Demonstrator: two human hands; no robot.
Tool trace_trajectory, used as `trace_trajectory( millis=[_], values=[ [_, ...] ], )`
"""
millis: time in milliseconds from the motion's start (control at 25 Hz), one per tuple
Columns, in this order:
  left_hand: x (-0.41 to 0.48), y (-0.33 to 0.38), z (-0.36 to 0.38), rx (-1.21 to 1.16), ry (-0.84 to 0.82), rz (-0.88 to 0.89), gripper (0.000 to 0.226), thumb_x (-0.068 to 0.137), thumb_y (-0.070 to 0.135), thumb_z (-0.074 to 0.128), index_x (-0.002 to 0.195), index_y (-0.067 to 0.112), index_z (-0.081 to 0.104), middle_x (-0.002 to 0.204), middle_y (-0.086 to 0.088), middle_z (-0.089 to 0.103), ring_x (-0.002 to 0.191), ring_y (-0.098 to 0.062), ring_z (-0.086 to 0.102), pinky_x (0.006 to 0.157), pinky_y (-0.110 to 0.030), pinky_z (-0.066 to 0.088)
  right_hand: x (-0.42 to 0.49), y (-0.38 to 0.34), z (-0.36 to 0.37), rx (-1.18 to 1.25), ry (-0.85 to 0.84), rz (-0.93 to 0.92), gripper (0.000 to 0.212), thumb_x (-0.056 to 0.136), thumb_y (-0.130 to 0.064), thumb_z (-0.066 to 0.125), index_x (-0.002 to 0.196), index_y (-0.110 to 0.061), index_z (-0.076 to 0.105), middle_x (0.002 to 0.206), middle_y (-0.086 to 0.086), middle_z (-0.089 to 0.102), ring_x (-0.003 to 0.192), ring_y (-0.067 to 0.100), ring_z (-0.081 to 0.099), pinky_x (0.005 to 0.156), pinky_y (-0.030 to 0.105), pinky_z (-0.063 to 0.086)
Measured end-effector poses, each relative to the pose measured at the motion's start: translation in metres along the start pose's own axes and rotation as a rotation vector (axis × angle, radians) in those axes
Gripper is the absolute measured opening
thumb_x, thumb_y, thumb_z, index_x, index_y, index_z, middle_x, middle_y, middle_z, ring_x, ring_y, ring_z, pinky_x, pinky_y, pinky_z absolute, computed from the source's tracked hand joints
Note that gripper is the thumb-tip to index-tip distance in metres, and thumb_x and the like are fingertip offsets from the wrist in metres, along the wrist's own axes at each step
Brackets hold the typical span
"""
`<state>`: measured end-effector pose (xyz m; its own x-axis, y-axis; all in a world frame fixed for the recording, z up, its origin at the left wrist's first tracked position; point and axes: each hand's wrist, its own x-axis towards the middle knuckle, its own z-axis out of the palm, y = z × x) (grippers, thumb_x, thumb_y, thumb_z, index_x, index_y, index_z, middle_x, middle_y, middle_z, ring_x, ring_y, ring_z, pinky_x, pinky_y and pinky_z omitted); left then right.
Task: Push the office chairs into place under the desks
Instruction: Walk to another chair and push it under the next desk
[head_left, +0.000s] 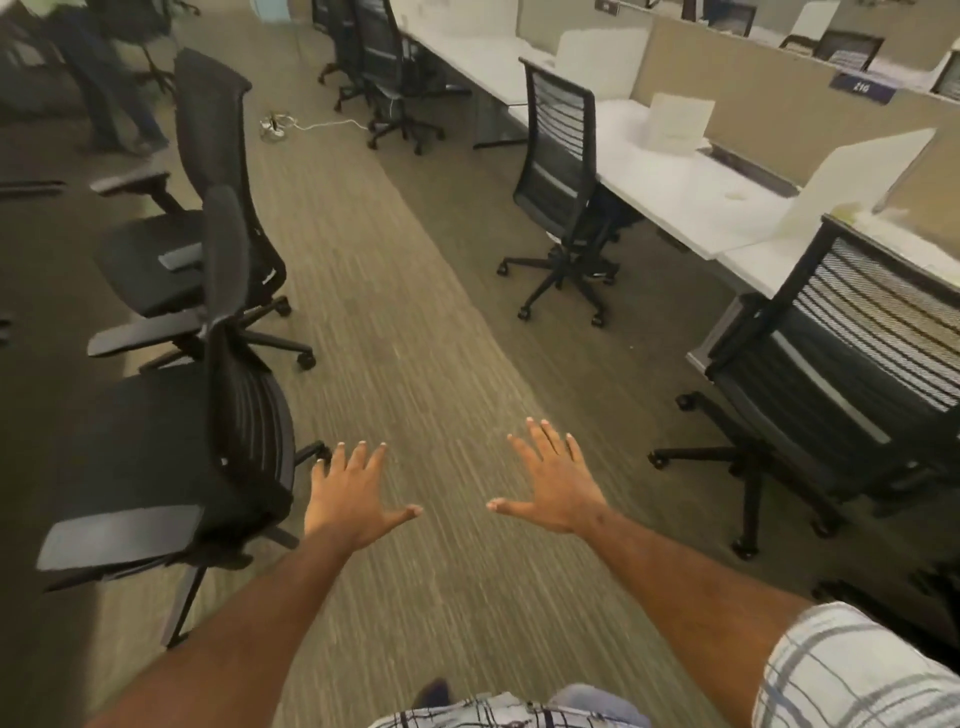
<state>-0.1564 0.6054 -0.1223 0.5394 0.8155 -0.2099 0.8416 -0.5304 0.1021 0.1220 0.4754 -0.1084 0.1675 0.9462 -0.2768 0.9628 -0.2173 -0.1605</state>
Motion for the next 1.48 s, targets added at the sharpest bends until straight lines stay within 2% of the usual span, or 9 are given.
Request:
trace_trajectory(
  millis=[360, 440, 600, 800, 1000, 1120, 1240, 1360, 1480],
  values=[
    [0.172, -0.035, -0.103, 0.057, 0.282, -0.12, 0.086, 0.094, 0.063, 0.053, 0.16, 0.018, 0.022, 0.167, -0.009, 0.025, 0.156, -0.029, 0.015, 0.125, -0.053, 0.02, 0.229, 0.039, -0.088, -0.025, 0.037, -0.228, 0.13, 0.066, -0.103, 0.019, 0.166, -0.021, 0.007, 0.173, 0.009, -0.006, 0.158, 0.025, -0.013, 0.126, 0.052, -0.005],
    [0.196, -0.055, -0.132, 0.08, 0.362, -0.193, 0.083, 0.092, 0.062, 0.057, 0.157, 0.018, 0.03, 0.164, -0.009, 0.03, 0.154, -0.029, 0.02, 0.124, -0.053, 0.022, 0.279, 0.04, -0.11, -0.03, 0.046, -0.324, 0.132, 0.062, -0.103, 0.014, 0.165, -0.021, 0.007, 0.173, 0.008, -0.005, 0.158, 0.025, -0.012, 0.127, 0.051, -0.003],
    [0.216, -0.104, -0.184, 0.08, 0.448, -0.466, 0.076, 0.088, 0.057, 0.066, 0.148, 0.014, 0.044, 0.157, -0.013, 0.041, 0.149, -0.033, 0.031, 0.119, -0.056, 0.03, 0.361, 0.022, -0.162, -0.032, 0.016, -0.505, 0.124, 0.069, -0.098, 0.024, 0.166, -0.023, 0.008, 0.174, 0.006, -0.005, 0.158, 0.023, -0.011, 0.127, 0.05, -0.002],
    [0.216, -0.136, -0.187, -0.178, 0.461, -0.808, 0.079, 0.084, 0.071, 0.06, 0.141, 0.019, 0.044, 0.145, -0.01, 0.05, 0.133, -0.035, 0.047, 0.1, -0.06, 0.046, 0.432, -0.053, -0.213, -0.026, 0.005, -0.777, 0.108, 0.084, -0.085, 0.047, 0.165, -0.024, 0.01, 0.174, 0.004, -0.005, 0.158, 0.021, -0.012, 0.127, 0.05, -0.003],
    [0.236, -0.165, -0.172, -0.388, 0.39, -0.985, 0.094, 0.077, 0.088, 0.045, 0.146, 0.023, 0.038, 0.148, -0.007, 0.045, 0.133, -0.032, 0.047, 0.099, -0.059, 0.047, 0.495, -0.155, -0.245, -0.023, 0.078, -0.993, 0.099, 0.09, -0.076, 0.053, 0.165, -0.023, 0.016, 0.174, 0.002, 0.003, 0.159, 0.02, -0.005, 0.128, 0.049, 0.001],
    [0.242, -0.175, -0.153, -0.521, 0.235, -1.105, 0.094, 0.067, 0.099, 0.03, 0.125, 0.029, 0.055, 0.109, 0.003, 0.065, 0.095, -0.02, 0.063, 0.08, -0.042, 0.053, 0.532, -0.202, -0.252, -0.026, 0.081, -1.066, 0.098, 0.089, -0.077, 0.053, 0.164, -0.024, 0.019, 0.174, 0.002, 0.006, 0.159, 0.02, -0.003, 0.127, 0.05, 0.002],
    [0.245, -0.173, -0.146, -0.485, 0.284, -1.121, 0.088, 0.066, 0.102, 0.023, 0.111, 0.035, 0.057, 0.088, 0.014, 0.064, 0.075, -0.01, 0.059, 0.063, -0.034, 0.044, 0.565, -0.238, -0.252, -0.033, 0.071, -1.125, 0.098, 0.088, -0.079, 0.051, 0.164, -0.024, 0.021, 0.173, 0.003, 0.009, 0.159, 0.02, 0.0, 0.126, 0.048, 0.002],
    [0.248, -0.17, -0.143, -0.439, 0.279, -1.138, 0.092, 0.065, 0.103, 0.02, 0.118, 0.036, 0.055, 0.097, 0.011, 0.067, 0.08, -0.013, 0.06, 0.067, -0.036, 0.046, 0.597, -0.272, -0.25, -0.079, 0.015, -1.201, 0.097, 0.089, -0.078, 0.05, 0.164, -0.023, 0.022, 0.173, 0.004, 0.011, 0.159, 0.02, 0.002, 0.126, 0.048, 0.002],
    [0.257, -0.18, -0.152, -0.478, 0.169, -1.179, 0.105, 0.054, 0.11, 0.021, 0.111, 0.029, 0.056, 0.097, 0.006, 0.066, 0.082, -0.016, 0.062, 0.071, -0.037, 0.053, 0.636, -0.311, -0.253, -0.125, -0.028, -1.336, 0.097, 0.088, -0.079, 0.05, 0.163, -0.023, 0.023, 0.173, 0.004, 0.013, 0.159, 0.02, 0.004, 0.126, 0.047, 0.003]
  ],
)
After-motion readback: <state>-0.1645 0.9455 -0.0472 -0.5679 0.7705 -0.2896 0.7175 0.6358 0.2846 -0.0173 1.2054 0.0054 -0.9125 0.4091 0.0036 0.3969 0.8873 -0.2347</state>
